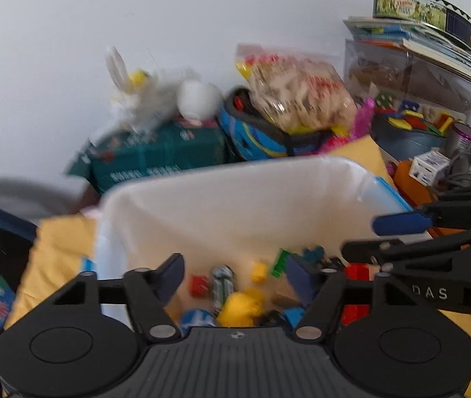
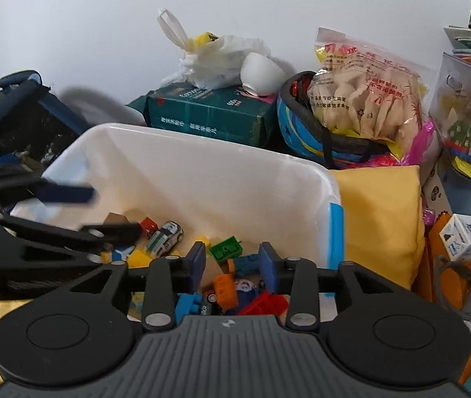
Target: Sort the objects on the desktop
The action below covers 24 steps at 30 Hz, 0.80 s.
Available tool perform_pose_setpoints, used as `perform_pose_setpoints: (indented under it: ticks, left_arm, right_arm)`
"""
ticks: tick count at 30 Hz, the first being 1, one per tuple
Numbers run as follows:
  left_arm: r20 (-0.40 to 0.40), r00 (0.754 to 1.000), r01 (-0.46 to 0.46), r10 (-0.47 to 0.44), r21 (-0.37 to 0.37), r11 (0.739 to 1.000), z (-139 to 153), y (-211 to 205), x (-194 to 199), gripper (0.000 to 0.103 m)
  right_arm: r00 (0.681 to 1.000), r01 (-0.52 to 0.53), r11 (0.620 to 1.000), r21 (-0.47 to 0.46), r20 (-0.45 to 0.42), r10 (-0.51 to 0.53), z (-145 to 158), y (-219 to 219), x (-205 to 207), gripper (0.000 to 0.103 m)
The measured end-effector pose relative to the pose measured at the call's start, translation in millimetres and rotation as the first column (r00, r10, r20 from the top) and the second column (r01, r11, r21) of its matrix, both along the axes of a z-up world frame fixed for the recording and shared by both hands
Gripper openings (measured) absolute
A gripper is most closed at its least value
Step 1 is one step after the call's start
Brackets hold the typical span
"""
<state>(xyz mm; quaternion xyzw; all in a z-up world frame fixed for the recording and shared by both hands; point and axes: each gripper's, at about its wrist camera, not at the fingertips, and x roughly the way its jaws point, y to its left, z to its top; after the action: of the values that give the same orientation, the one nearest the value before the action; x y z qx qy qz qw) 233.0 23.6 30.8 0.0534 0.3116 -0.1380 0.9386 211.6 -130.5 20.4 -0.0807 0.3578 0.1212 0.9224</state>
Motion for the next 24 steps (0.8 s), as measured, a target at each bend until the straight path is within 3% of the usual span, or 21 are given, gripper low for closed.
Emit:
perform_pose_setpoints:
  ticks: [2, 6, 7, 9, 10, 13, 15, 24]
  left_arm:
    - [0.039, 0.999, -0.030, 0.029, 0.035, 0.999, 11.8, 0.1, -3.3, 0.073]
    - [0.176, 0.981, -0.110, 0.086, 0.132, 0.985, 37.7, -6.1, -19.9, 0.074]
    - [0.221, 0.969, -0.148, 0.114, 0.146, 0.978, 43.3, -8.1, -26.0, 0.077]
    - [0.273, 0.950, -0.200, 0.154, 0.148, 0.969, 54.6, -9.7, -36.6, 0.088]
    - [0.261, 0.951, -0.205, 0.165, 0.133, 0.970, 58.6, -8.9, -38.7, 0.094]
    - [0.103, 0.987, -0.132, 0.124, 0.078, 0.988, 63.2, -5.2, -28.5, 0.094]
    - [0.022, 0.995, -0.094, 0.093, 0.057, 0.994, 63.4, -4.5, -17.8, 0.094]
    - [0.017, 0.988, -0.155, 0.154, 0.092, 0.984, 60.8, -10.6, -10.4, 0.094]
  right_arm:
    - [1.000, -0.001, 1.000, -0.005, -0.001, 0.001, 3.1, -0.8, -0.4, 0.054]
    - [1.000, -0.004, 0.998, -0.057, 0.017, 0.005, 15.1, 3.1, -4.6, 0.084]
    - [1.000, -0.007, 0.998, -0.068, 0.028, 0.009, 19.2, 3.2, -7.9, 0.090]
    - [0.999, -0.020, 0.997, -0.076, 0.035, 0.023, 25.6, 1.8, -9.4, 0.092]
    - [0.999, -0.027, 0.997, -0.075, 0.031, 0.030, 28.4, 0.0, -9.8, 0.094]
    - [0.999, -0.030, 0.995, -0.094, -0.018, 0.029, 27.6, -3.1, -3.9, 0.096]
    - [0.999, -0.026, 0.993, -0.117, -0.050, 0.021, 22.5, -3.6, 1.1, 0.096]
    - [0.997, -0.006, 0.994, -0.109, -0.074, -0.002, 19.3, -8.6, -4.3, 0.096]
